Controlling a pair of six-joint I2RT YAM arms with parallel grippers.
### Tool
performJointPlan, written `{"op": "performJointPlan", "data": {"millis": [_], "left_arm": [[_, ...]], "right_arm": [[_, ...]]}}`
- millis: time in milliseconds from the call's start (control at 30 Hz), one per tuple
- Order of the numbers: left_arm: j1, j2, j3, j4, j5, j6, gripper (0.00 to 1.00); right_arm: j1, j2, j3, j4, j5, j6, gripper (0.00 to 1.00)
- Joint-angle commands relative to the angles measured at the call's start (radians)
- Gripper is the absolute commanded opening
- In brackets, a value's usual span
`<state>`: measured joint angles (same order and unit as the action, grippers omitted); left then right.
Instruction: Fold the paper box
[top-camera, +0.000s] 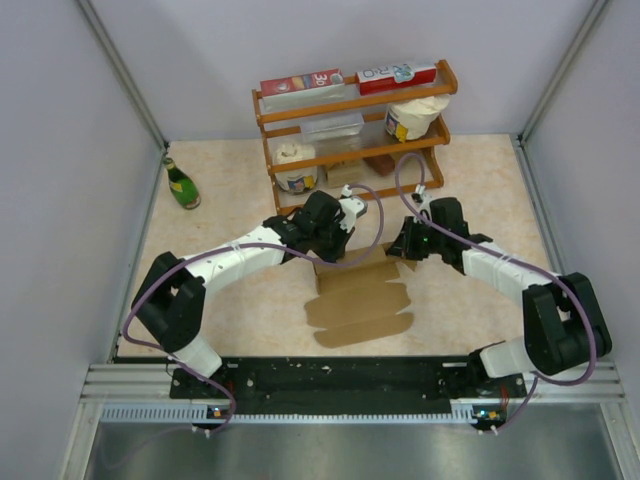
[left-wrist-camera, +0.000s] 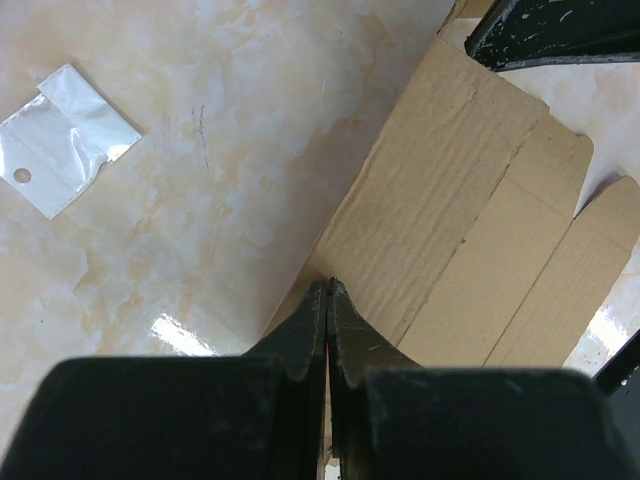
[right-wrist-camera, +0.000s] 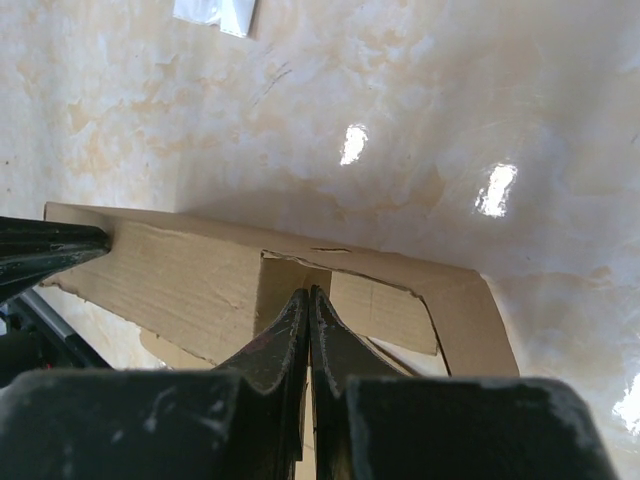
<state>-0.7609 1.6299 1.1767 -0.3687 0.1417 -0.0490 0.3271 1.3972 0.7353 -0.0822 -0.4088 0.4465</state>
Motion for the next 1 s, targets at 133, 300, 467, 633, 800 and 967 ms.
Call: {"op": "performJointPlan", "data": {"millis": [133,300,467,633,800,967], "left_arm": [[-0.002,0.015,0.028,-0.009,0.019,0.003,0.0],[-0.002,0.016,0.028,-0.009,0.019,0.003,0.0],[-0.002,0.018,0.028,-0.01,0.025,0.005,0.0],[-0.002,0.018,0.028,-0.012,0.027,0.003,0.0],[-0.002,0.018,0.029,-0.013,0.027,0.003,0.0],[-0.003,0.012,0.031,-0.015,0.027,0.005,0.0]], "right_arm": [[0.007,0.028,0.01,0.11,-0.099,-0.006,0.0],[0.007,0.036,0.007,0.124,-0.123,0.0,0.0],[0.007,0.037,0.004,0.119,-0.125,-0.002,0.0],[0.006,0.04,-0.004,0.121,-0.122,0.0,0.0],[0.007,0.048,-0.002,0.113,-0.111,-0.006,0.0],[0.007,0.048,0.006,0.093,-0.105,-0.014,0.0]]}}
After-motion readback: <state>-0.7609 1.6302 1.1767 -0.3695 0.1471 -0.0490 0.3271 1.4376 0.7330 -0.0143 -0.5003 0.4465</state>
